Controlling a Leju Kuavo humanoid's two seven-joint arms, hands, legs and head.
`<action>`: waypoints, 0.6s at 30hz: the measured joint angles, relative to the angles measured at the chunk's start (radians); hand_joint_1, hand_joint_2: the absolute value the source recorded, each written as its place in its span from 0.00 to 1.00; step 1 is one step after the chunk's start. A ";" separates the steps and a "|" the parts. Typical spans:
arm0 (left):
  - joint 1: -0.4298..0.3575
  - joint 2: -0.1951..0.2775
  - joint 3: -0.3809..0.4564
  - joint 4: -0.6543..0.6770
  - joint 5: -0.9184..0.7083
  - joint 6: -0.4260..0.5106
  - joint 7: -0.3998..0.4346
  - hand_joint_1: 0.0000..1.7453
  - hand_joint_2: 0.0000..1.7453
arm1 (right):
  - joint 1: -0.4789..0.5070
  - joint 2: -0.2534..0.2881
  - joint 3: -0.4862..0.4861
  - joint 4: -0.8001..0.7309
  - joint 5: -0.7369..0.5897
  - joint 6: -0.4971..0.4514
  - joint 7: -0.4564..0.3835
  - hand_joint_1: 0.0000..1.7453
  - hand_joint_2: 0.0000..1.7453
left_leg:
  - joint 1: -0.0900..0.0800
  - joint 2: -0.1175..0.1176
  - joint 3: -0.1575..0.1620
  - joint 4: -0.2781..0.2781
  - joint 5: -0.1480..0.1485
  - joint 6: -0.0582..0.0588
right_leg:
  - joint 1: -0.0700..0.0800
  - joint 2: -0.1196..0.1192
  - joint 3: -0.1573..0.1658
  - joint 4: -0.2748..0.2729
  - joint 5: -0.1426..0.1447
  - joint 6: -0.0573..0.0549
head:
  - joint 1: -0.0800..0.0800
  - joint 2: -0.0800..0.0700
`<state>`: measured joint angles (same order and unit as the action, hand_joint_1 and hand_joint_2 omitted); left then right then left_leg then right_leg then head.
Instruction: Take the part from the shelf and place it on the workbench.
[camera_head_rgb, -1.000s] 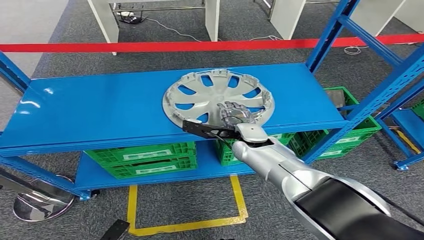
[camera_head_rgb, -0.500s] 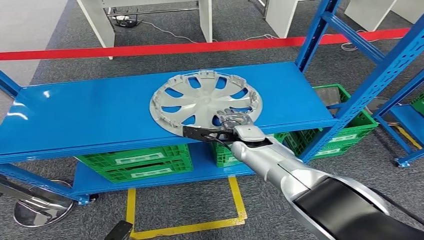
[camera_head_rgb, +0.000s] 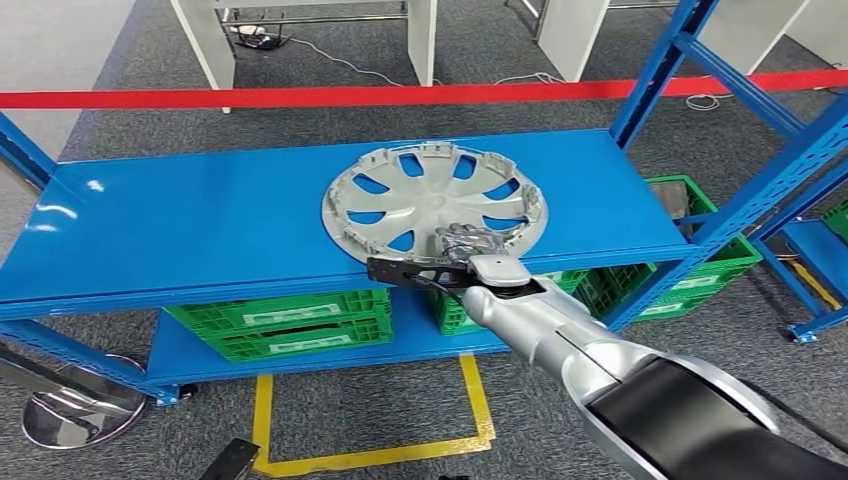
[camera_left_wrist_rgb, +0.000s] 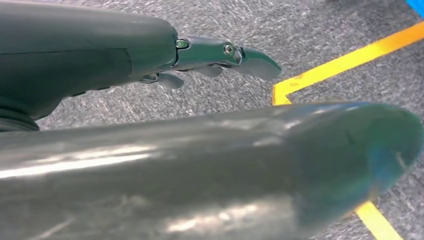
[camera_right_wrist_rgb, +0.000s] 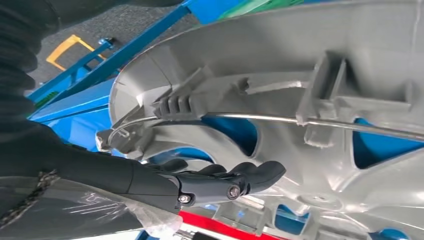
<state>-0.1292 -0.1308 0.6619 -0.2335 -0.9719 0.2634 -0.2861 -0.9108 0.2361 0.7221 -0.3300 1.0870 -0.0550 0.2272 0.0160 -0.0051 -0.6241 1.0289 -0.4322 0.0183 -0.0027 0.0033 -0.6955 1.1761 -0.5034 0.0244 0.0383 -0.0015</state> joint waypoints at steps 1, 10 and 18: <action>-0.001 0.000 0.000 0.000 0.000 0.002 0.000 0.00 0.00 | -0.001 0.000 0.000 0.000 0.000 0.001 -0.002 0.97 1.00 | -0.002 0.000 0.000 0.001 -0.001 -0.003 | 0.001 0.000 0.037 -0.069 0.025 -0.003 | 0.000 0.000; -0.002 -0.003 0.000 0.000 0.000 0.017 0.000 0.00 0.00 | -0.006 0.004 0.000 0.000 0.002 0.004 -0.022 1.00 1.00 | -0.002 0.001 -0.068 0.160 -0.092 -0.045 | -0.001 0.002 0.091 -0.161 0.045 -0.039 | -0.011 0.000; -0.003 -0.003 0.000 0.000 0.000 0.025 0.000 0.00 0.00 | -0.008 0.005 0.000 0.001 0.003 0.005 -0.029 1.00 1.00 | -0.004 0.001 0.004 0.018 -0.003 -0.034 | 0.007 0.001 0.095 -0.156 0.039 -0.029 | -0.011 0.000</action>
<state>-0.1317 -0.1334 0.6615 -0.2335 -0.9720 0.2888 -0.2865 -0.9192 0.2410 0.7220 -0.3288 1.0897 -0.0498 0.1983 0.0121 -0.0041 -0.6200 1.0469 -0.4356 -0.0157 0.0042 0.0045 -0.6002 1.0200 -0.4648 -0.0041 0.0276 -0.0015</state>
